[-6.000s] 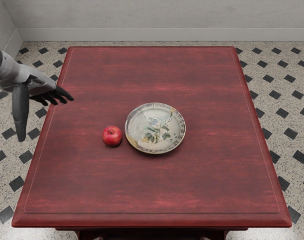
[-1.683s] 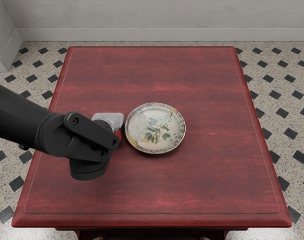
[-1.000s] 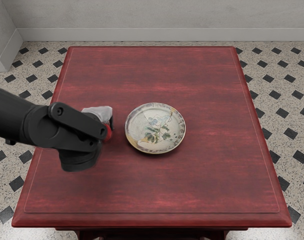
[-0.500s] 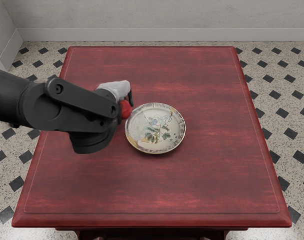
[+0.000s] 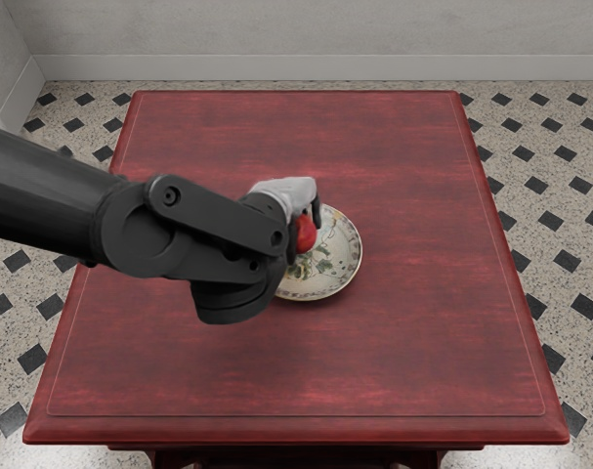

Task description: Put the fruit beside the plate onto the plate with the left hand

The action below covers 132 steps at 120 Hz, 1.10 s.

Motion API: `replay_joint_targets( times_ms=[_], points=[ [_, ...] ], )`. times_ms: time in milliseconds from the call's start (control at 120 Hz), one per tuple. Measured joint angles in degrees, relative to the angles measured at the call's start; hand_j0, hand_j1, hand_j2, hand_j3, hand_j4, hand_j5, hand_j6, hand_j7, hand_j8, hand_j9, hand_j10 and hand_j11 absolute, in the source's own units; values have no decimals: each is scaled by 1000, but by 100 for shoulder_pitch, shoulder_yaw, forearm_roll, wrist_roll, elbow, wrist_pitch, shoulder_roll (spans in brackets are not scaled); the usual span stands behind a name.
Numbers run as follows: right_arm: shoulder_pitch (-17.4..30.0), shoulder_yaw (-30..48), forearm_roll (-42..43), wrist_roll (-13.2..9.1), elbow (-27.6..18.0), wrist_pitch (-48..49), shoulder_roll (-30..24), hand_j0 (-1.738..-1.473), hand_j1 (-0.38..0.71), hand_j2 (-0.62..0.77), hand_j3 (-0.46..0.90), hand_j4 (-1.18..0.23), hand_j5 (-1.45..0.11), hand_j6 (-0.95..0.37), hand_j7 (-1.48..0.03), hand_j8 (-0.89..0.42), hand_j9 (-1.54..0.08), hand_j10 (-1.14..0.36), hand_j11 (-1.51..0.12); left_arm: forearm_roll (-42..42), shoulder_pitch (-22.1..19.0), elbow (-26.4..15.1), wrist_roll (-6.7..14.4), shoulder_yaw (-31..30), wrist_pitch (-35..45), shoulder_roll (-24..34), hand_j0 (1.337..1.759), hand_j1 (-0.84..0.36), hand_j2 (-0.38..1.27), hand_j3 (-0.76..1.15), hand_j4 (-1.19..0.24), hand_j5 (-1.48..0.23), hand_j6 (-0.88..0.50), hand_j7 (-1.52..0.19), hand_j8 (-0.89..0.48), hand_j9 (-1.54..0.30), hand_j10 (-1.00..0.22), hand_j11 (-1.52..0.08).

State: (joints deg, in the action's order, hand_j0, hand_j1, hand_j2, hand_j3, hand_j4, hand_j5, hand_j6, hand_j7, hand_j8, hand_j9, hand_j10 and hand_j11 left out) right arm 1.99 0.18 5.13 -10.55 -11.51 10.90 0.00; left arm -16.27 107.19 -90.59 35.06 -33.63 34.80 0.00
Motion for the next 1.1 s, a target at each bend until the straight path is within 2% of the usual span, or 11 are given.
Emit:
replay_joint_targets(
  times_ms=[208,300,383,508,567,625,675,750,842,950,1100],
  points=[
    [-1,0,1,0,0,0,0,-1658,-331,-3,0,-15,-20,-15,-20,-15,-20,-15,-20,-48,-207,61,-4,-19,1,0,1652,-303,338,0,-559,-948,-344,-932,-377,-928,-669,-931],
    [0,0,1,0,0,0,0,-1658,-331,-3,0,-15,-20,-15,-20,-15,-20,-15,-20,-58,-216,65,-5,3,12,0,1654,-82,214,0,-367,-617,-229,-606,-250,-604,-436,-606],
    [1,0,1,0,0,0,0,-1658,-331,-3,0,-15,-20,-15,-20,-15,-20,-15,-20,-37,-225,65,-5,116,17,34,1656,63,143,0,-244,-410,-153,-403,-167,-401,-290,-403],
    [2,0,0,0,0,0,0,-1658,-331,-3,0,-15,-20,-15,-20,-15,-20,-15,-20,3,-276,16,-5,742,19,836,1657,194,78,0,-132,-222,-83,-219,-91,-218,-157,-218],
    [2,0,-1,0,0,0,0,-1658,-331,-3,0,-15,-20,-15,-20,-15,-20,-15,-20,17,-692,-21,-5,1289,20,1503,1657,233,58,0,-99,-167,-62,-164,-68,-164,-118,-164],
    [1,0,-1,0,1,0,0,-1658,-331,-3,0,-15,-20,-15,-20,-15,-20,-15,-20,22,-795,-42,-5,1734,20,1818,1657,262,44,0,-75,-126,-47,-123,-51,-123,-89,-123],
    [1,0,-2,0,0,0,0,-1658,-331,-3,0,-15,-20,-15,-20,-15,-20,-15,-20,20,-1248,-57,-5,2195,-61,2515,1657,281,35,0,-59,-98,-38,-97,-41,-96,-70,-97],
    [2,0,0,0,0,0,0,-1658,-331,-3,0,-15,-20,-15,-20,-15,-20,-15,-20,20,-2523,-73,-5,3374,-1012,3527,1658,302,24,0,-41,-68,-26,-67,-28,-67,-49,-67],
    [1,0,-1,0,0,0,0,-1658,-331,-3,0,-15,-20,-15,-20,-15,-20,-15,-20,94,-3753,-90,-5,4988,-2644,4090,1658,319,15,0,-26,-44,-17,-43,-18,-43,-31,-43],
    [2,0,-1,0,0,0,0,-1658,-331,-3,0,-15,-20,-15,-20,-15,-20,-15,-20,735,-3898,-103,-5,6086,-4426,5006,1658,331,9,0,-16,-26,-10,-25,-11,-25,-19,-25],
    [0,0,0,0,0,0,0,-1658,-331,-3,0,-15,-19,-15,-20,-15,-20,-15,-20,1578,-4207,-98,-5,6546,-6281,5648,1658,341,5,0,-8,-12,-5,-12,-6,-12,-9,-12]
  ],
)
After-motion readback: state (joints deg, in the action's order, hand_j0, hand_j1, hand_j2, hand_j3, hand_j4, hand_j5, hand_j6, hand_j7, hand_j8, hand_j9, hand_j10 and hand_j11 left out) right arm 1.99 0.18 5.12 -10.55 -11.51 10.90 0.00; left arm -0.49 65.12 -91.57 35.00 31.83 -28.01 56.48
